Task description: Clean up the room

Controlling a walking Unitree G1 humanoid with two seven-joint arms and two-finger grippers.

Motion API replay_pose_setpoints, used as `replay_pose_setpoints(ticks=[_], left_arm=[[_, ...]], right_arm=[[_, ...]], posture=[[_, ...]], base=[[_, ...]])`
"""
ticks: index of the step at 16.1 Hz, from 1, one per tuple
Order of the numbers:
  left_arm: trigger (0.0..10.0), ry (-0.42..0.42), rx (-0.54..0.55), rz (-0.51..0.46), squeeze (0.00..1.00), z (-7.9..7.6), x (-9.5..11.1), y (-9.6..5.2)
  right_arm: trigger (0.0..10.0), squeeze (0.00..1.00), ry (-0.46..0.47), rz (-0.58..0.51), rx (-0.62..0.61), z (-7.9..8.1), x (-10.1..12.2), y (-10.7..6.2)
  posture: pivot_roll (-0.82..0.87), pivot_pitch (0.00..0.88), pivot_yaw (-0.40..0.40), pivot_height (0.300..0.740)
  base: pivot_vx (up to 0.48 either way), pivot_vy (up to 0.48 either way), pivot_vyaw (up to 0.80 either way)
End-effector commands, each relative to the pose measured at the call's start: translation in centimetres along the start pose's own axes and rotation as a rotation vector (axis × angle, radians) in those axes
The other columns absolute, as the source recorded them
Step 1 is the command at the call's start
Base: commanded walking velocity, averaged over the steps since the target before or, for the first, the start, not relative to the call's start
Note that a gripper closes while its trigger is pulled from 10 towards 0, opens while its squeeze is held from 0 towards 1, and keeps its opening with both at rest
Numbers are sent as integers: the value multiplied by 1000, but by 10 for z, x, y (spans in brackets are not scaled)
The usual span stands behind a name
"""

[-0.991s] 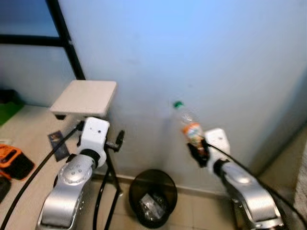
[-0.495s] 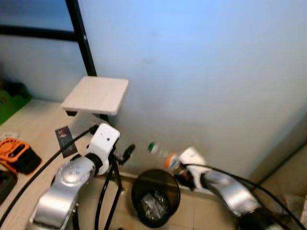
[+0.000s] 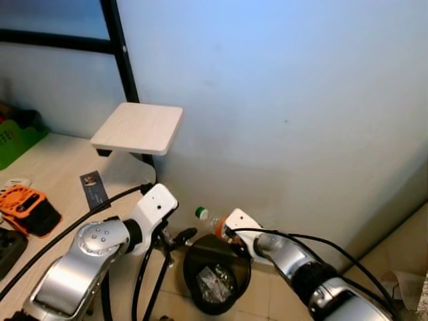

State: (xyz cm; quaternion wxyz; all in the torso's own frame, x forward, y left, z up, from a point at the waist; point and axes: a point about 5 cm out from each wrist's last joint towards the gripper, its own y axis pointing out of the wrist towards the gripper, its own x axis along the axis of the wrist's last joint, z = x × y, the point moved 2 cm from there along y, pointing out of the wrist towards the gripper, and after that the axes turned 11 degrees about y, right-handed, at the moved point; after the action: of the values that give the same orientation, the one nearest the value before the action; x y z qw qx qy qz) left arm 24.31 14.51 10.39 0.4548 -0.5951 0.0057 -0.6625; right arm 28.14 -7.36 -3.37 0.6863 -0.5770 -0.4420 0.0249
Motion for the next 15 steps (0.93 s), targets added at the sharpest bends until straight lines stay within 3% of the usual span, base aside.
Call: replay_pose_setpoints(ticks=[1, 3, 5, 12, 15], left_arm=[[10000, -1, -15, 11, 0, 0, -2, 0], [10000, -1, -23, 12, 0, -1, -2, 0], [10000, -4, -24, 13, 0, -1, -2, 0], [10000, -9, -24, 16, 0, -1, -3, 0], [10000, -18, 12, 7, 0, -1, -2, 1]], right_arm=[[10000, 1000, 18, -16, 9, 0, 4, 0], [10000, 1000, -3, -45, 42, 7, 8, 3], [10000, 1000, 70, -65, 74, 10, 10, 4], [10000, 1000, 123, -100, 147, 12, 15, 3], [10000, 1000, 107, -239, 107, -4, 26, -5]], posture=[[-51, 0, 8, 740], [-48, 0, 5, 740], [-47, 0, 6, 740], [-55, 0, 13, 740], [-53, 0, 12, 740]], base=[[0, 0, 0], [0, 0, 0], [0, 0, 0], [0, 0, 0], [0, 0, 0]])
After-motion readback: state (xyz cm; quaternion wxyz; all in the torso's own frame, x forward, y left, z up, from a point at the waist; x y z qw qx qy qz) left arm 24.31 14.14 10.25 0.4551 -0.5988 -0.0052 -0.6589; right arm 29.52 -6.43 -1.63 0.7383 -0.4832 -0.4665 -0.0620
